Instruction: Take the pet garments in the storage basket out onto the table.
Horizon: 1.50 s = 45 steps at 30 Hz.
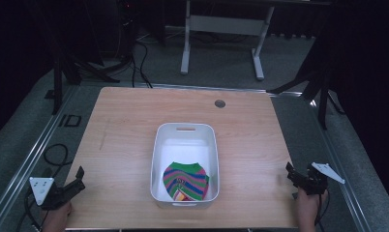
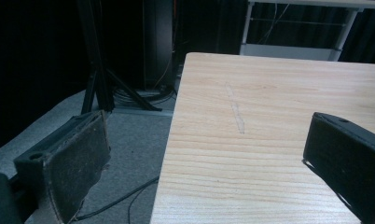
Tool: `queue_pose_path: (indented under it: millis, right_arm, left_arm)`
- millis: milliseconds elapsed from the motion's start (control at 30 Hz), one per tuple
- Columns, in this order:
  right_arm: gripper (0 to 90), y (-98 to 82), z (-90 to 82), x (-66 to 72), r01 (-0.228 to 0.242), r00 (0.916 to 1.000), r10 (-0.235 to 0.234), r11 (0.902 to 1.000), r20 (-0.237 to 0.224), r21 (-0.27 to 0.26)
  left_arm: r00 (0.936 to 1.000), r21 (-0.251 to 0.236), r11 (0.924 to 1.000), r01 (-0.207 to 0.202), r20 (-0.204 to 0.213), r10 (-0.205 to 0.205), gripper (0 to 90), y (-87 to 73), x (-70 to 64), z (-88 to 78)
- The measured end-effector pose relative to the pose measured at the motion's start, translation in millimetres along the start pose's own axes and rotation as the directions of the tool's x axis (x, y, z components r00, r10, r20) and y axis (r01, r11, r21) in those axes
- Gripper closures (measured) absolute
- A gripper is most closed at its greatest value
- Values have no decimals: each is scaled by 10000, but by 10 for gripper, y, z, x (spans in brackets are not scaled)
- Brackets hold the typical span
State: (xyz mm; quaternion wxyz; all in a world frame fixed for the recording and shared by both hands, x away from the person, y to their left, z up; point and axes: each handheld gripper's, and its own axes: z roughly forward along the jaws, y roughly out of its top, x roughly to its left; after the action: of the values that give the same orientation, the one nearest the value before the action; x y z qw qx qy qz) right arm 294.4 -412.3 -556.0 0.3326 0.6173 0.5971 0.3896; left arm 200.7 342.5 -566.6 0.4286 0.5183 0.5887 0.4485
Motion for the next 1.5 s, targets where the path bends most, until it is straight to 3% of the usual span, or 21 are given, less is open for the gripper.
queue_pose_path:
  millis: [333,500,600,667,767,800,867,967,1067,1100,1167,1200,1233,1333,1367,1400,1433,1467,1500]
  right_arm:
    - [141,12,45,86,793,9963,-809,9954,295,535]
    - [137,13,43,70,652,9976,-663,9965,191,531]
    - [133,22,56,18,485,9979,-454,9965,-470,676]
    - [133,37,75,-10,636,9931,-537,9935,-1046,945]
    - [135,31,88,-26,816,9893,-646,9883,-1306,1290]
    - [136,28,90,-38,867,9790,-577,9859,-1954,1431]
    - [139,27,91,-22,1136,9721,-764,9806,-2220,1600]
    - [142,33,102,-5,1425,9548,-870,9731,-2842,1808]
    - [142,38,120,18,1931,9300,-1083,9571,-3512,2162]
    - [142,35,127,35,2172,9165,-1180,9492,-3823,2276]
    - [142,35,126,65,2536,8977,-1434,9414,-4167,2225]
    - [142,35,126,65,2536,8977,-1434,9414,-4167,2225]
    - [142,45,121,114,3074,8656,-1799,9276,-4674,2122]
    - [142,66,130,193,3785,8103,-2175,9031,-5442,2027]
    - [142,66,130,193,3785,8103,-2175,9031,-5442,2027]
    - [142,72,135,226,3986,7924,-2234,8940,-5676,2047]
    - [142,86,139,293,4414,7549,-2426,8751,-6093,1985]
    - [142,97,139,324,4533,7359,-2427,8701,-6320,1937]
    - [142,97,139,324,4533,7359,-2427,8701,-6320,1937]
  left_arm:
    - [10000,170,9999,17,75,-18,9,7,9,14]
    - [9999,186,9998,86,84,-87,9,7,20,13]
    - [9999,149,9999,81,68,-82,9,5,12,12]
    - [9999,159,9999,40,92,-41,9,6,10,13]
    - [9999,155,9999,38,101,-39,9,5,10,12]
    - [9999,141,9999,11,106,-13,9,4,8,9]
    - [9999,139,9999,3,102,-4,9,3,5,8]
    - [10000,141,9999,5,94,-7,9,3,5,8]
    - [9999,153,9999,80,103,-82,9,5,12,9]
    - [9999,162,9998,89,114,-91,9,5,14,7]
    - [9999,162,9998,87,117,-89,9,5,15,6]
    - [9999,162,9998,87,117,-89,9,5,15,6]
    - [9999,159,9998,87,124,-89,9,5,15,6]
    - [9999,163,9998,87,129,-89,9,5,14,6]
    - [9999,164,9998,79,123,-81,9,5,14,5]
    - [9999,167,9998,78,120,-80,9,5,14,5]
    - [9999,159,9998,76,120,-78,9,5,14,4]
    - [9999,167,9998,84,108,-85,9,5,14,5]
    - [9999,167,9998,84,108,-85,9,5,14,5]
